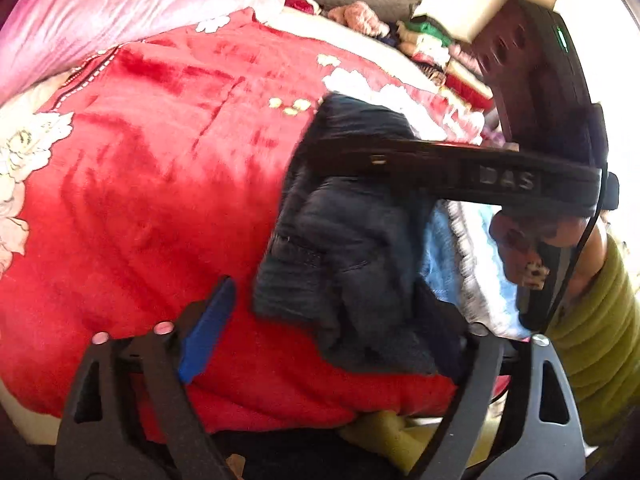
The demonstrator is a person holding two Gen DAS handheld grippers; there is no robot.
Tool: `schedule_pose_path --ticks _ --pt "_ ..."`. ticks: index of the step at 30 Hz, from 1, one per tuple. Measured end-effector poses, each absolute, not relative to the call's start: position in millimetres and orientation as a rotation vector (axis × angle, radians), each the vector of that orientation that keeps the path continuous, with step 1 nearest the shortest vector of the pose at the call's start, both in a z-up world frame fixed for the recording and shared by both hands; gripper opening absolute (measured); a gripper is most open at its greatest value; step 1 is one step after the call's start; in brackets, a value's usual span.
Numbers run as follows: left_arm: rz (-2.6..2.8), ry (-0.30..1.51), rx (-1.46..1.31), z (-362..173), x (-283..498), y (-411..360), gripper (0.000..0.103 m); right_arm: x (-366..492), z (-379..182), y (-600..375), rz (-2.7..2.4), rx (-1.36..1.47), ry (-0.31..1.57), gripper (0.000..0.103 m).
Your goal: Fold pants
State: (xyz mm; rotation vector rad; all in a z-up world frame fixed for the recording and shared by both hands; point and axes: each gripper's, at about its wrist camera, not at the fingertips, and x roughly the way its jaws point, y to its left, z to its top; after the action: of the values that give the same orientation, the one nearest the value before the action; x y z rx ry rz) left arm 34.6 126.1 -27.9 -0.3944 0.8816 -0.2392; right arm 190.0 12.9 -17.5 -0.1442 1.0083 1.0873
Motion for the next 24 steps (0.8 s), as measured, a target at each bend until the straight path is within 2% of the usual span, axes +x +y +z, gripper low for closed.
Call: schedule_pose_path --ticks 2,7,14,15,16,19,24 --pt "-0.261 0.868 -0.402 -23.6 33.6 120.6 0.082 188.5 -6.6 -4.2 1.105 -0.088 0.982 0.028" --pt "-0.337 0.861 -0.431 -15.1 39.5 97.5 0.093 188.2 13.3 -45.0 1.128 0.021 0.934 0.028" --pt "-0.467 0.890 -0.513 -15.1 62.2 62.4 0.092 192.7 23.3 -94.8 1.118 0.120 0.889 0.029" --pt "-0.501 0.883 -0.525 -12.5 64.9 54.5 0.084 192.2 24.9 -102.8 1.110 0.125 0.878 0.032" --pt "-0.521 0.875 -0.523 -9.5 66.7 48.1 0.077 191.9 26.3 -112.6 1.087 0.134 0.861 0.041" --pt "-0.585 0.865 -0.465 -0.2 67.3 18.0 0.077 189.6 26.7 -158.6 0.971 0.216 0.820 0.063" --pt "-0.660 0.898 -0.305 -7.1 60.2 -33.7 0.079 177.2 2.7 -226.2 0.716 0.290 0.856 0.066"
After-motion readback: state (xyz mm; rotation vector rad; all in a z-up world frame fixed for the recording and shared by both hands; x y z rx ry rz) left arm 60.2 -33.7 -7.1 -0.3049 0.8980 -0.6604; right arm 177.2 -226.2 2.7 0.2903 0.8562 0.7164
